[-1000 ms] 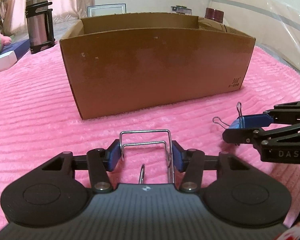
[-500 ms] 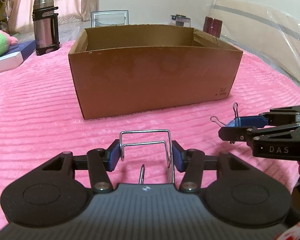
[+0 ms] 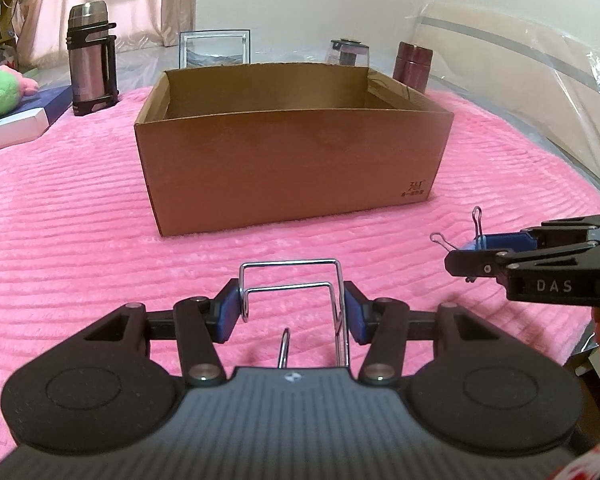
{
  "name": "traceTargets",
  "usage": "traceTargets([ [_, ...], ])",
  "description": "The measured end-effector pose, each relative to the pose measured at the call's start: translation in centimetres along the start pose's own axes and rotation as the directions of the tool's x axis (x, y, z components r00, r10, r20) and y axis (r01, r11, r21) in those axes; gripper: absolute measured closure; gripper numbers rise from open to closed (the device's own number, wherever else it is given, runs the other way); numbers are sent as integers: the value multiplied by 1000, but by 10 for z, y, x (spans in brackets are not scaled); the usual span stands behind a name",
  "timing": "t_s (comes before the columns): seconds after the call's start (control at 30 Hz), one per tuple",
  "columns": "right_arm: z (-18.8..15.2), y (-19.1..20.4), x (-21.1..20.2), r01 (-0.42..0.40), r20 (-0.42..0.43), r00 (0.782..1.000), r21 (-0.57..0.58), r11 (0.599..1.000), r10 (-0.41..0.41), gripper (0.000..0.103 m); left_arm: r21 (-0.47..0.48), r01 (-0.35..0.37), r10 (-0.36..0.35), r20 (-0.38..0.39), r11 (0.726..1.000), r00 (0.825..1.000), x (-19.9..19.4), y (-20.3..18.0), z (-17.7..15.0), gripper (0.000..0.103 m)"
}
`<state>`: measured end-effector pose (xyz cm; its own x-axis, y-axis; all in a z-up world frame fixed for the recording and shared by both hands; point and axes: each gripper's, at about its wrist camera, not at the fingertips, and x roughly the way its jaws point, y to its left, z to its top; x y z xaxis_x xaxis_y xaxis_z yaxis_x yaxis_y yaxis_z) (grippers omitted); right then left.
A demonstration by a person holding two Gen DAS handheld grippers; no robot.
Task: Organize rigid objects
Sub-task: 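Lift the wire clip and blue binder clip with both tools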
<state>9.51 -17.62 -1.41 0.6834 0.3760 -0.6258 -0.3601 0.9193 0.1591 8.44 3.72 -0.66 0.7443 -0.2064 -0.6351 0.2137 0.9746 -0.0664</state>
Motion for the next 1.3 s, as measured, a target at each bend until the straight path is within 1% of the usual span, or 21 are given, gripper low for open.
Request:
traceTargets([
  [0.27,-1,-5,-13,6,8,1000,2,1000,-6,67,11,0,0,-3,1000,1000,-8,-6,4,55],
  [0.73,4,-29,-30,52,20,998,33,998,-53,67,35,-13,13,7,999,1000,-15,-4,23,55],
  [0.93,14,-37,-37,57,37,998,38,998,-58,67,49,-23,22,16,999,1000,-18,1,37,55],
  [1.1,27,-44,-45,45,65,997,48,998,-48,67,55,-18,18,18,998,1000,-17,6,48,55],
  [1.23,39,-45,-48,44,81,996,31,999,-46,67,74,-12,11,21,997,1000,-16,8,60,55],
  [1.3,45,-46,-50,39,87,995,26,999,-41,67,86,-20,19,18,996,1000,-15,8,66,55],
])
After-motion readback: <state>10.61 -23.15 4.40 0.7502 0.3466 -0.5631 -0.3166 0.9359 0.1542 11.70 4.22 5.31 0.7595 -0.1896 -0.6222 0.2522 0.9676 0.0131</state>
